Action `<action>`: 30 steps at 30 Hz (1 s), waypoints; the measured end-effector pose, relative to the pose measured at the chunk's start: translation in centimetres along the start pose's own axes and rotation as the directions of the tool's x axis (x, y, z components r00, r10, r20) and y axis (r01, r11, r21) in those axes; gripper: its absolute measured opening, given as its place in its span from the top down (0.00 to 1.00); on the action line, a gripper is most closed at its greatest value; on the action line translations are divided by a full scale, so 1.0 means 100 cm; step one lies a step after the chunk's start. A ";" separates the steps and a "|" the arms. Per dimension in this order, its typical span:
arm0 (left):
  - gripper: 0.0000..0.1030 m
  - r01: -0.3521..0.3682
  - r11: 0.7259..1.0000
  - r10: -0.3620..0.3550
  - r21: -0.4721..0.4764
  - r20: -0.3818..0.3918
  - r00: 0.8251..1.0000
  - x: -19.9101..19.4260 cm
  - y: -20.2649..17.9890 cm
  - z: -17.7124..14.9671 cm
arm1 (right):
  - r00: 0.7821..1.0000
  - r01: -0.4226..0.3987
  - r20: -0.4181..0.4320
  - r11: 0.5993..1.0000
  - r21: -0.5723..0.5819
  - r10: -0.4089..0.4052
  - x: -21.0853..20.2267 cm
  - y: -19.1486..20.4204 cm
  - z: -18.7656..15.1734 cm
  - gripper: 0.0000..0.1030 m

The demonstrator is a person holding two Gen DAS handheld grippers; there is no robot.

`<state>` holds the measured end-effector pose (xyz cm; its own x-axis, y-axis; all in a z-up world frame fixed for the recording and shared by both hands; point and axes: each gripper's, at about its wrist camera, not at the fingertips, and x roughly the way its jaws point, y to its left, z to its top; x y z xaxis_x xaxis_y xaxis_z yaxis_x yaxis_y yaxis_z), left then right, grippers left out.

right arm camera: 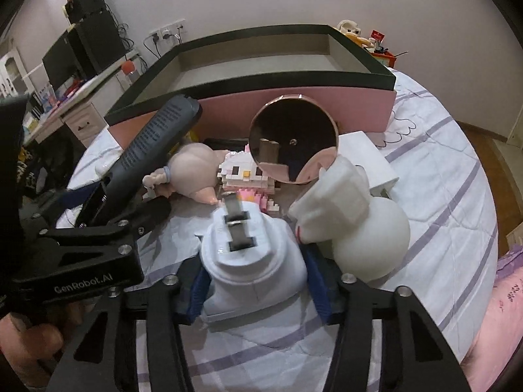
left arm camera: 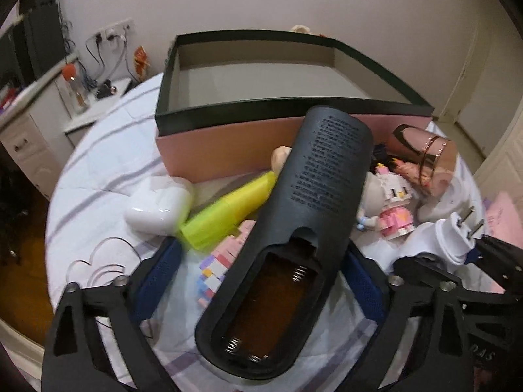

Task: Organize rigid objects
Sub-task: 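Grasp the black remote with the left tool while the right tool grasps the white plug adapter, then lift the remote with the left tool while the right tool lifts the adapter over the box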

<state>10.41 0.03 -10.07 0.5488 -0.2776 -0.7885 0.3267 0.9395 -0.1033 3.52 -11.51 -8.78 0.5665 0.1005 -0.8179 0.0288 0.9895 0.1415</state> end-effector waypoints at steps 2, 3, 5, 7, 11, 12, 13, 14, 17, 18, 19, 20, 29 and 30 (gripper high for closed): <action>0.21 0.006 1.000 -0.006 0.002 -0.001 1.000 -0.001 -0.002 -0.001 | 1.000 -0.010 0.001 1.000 -0.002 0.010 -0.002 0.000 -0.001 0.49; 0.27 0.027 1.000 -0.027 0.000 -0.004 1.000 -0.002 -0.003 -0.001 | 1.000 -0.015 0.002 1.000 -0.003 0.015 -0.003 0.000 -0.002 0.49; 0.40 0.044 0.999 -0.044 0.002 -0.008 0.999 -0.005 -0.005 -0.002 | 1.000 -0.026 0.003 1.000 -0.001 0.026 -0.004 -0.002 -0.002 0.49; 0.40 0.056 0.998 -0.056 0.004 -0.010 0.998 -0.008 -0.006 -0.002 | 0.999 -0.038 0.003 0.999 0.001 0.038 -0.007 -0.005 -0.003 0.49; 0.40 0.087 0.996 -0.087 -0.017 -0.010 0.996 -0.015 -0.004 -0.004 | 0.998 -0.062 0.003 0.998 0.013 0.062 -0.011 -0.009 -0.004 0.49; 0.40 0.088 0.996 -0.088 -0.020 -0.008 0.996 -0.017 -0.004 -0.005 | 0.998 -0.067 0.003 0.998 0.016 0.067 -0.012 -0.010 -0.005 0.49; 0.40 0.091 0.996 -0.091 -0.023 -0.007 0.996 -0.019 -0.004 -0.006 | 0.997 -0.071 0.002 0.997 0.019 0.071 -0.013 -0.012 -0.003 0.49; 0.40 0.098 0.995 -0.098 -0.029 -0.006 0.995 -0.021 -0.004 -0.008 | 0.997 -0.071 0.002 0.997 0.019 0.071 -0.014 -0.013 -0.004 0.49; 0.40 0.103 0.994 -0.103 -0.040 0.001 0.995 -0.027 -0.002 -0.012 | 0.996 -0.086 -0.001 0.996 0.024 0.086 -0.017 -0.015 -0.004 0.49; 0.40 0.103 0.994 -0.103 -0.042 0.004 0.995 -0.030 -0.001 -0.014 | 0.996 -0.088 0.000 0.996 0.022 0.088 -0.018 -0.016 -0.005 0.49; 0.40 0.102 0.994 -0.102 -0.043 0.004 0.995 -0.031 -0.001 -0.017 | 0.996 -0.090 0.001 0.996 0.019 0.090 -0.020 -0.016 -0.006 0.49; 0.40 0.100 0.994 -0.100 -0.044 0.002 0.995 -0.031 0.000 -0.017 | 0.996 -0.093 0.001 0.996 0.016 0.093 -0.021 -0.016 -0.006 0.49; 0.27 0.055 0.998 -0.055 -0.009 -0.014 0.998 -0.023 -0.007 -0.009 | 0.995 -0.097 -0.024 0.995 0.006 0.097 -0.013 -0.014 -0.007 0.49; 0.27 0.060 0.998 -0.060 -0.005 -0.008 0.998 -0.023 -0.008 -0.006 | 0.995 -0.095 -0.027 0.995 0.005 0.095 -0.012 -0.014 -0.006 0.49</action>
<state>8.46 0.07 -8.56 0.5219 -0.3321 -0.7857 0.3556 0.9219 -0.1534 2.27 -12.93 -8.30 0.5441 0.1972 -0.8155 -0.0216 0.9750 0.2213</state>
